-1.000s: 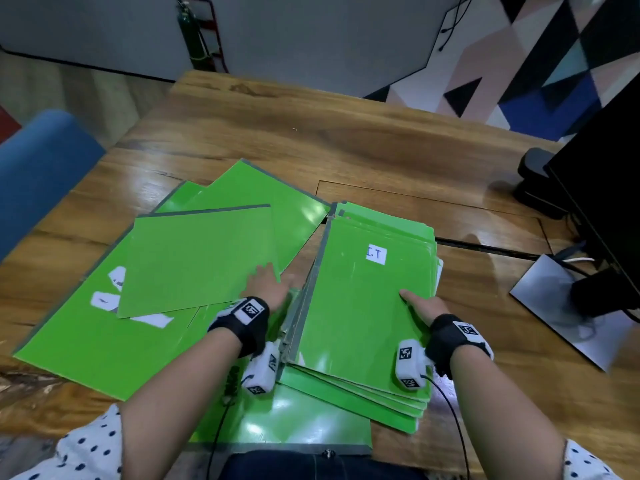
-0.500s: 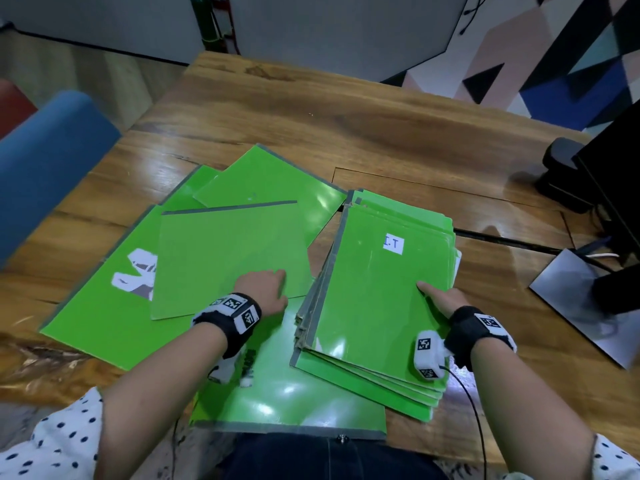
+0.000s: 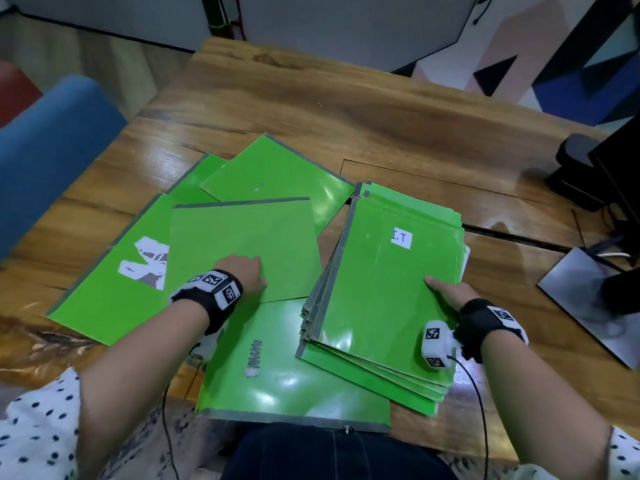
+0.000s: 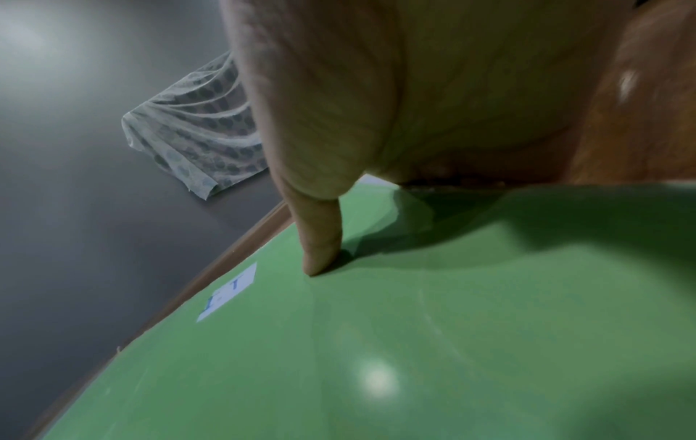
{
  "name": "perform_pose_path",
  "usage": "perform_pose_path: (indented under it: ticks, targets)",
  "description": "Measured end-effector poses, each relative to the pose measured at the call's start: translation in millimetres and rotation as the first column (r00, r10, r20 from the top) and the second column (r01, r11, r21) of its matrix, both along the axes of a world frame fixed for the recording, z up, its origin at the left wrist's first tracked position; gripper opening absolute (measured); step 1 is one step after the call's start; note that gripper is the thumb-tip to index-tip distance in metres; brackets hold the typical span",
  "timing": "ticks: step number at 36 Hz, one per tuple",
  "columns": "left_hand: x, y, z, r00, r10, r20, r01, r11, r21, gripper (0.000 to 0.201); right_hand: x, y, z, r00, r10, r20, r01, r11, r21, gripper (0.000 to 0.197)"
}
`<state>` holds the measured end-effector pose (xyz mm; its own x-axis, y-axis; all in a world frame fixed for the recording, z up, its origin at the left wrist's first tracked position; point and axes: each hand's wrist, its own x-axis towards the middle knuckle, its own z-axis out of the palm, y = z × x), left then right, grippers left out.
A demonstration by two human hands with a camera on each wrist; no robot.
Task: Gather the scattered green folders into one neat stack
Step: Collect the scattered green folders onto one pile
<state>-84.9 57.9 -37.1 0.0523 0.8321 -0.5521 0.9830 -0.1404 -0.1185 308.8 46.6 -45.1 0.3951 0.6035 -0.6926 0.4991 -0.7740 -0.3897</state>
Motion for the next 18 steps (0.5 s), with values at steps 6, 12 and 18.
perform_pose_path:
  ticks: [6,12,18]
  targets:
    - [0,29,10,0.999,-0.034,-0.014,0.035,0.998,0.061,0.029,-5,3,5,0.998,0.043,0.047,-0.041,0.998,-0.045,0.080]
    - [-14,92,11,0.996,0.075,0.039,-0.081,0.978,0.192,0.049,-8,7,10,0.995,0.061,0.082,-0.054,0.995,-0.084,0.076]
    - [-20,127,0,0.994,0.109,-0.024,-0.103,0.982,0.160,0.094,7,14,-6,0.997,0.074,0.037,-0.070,0.994,-0.084,0.082]
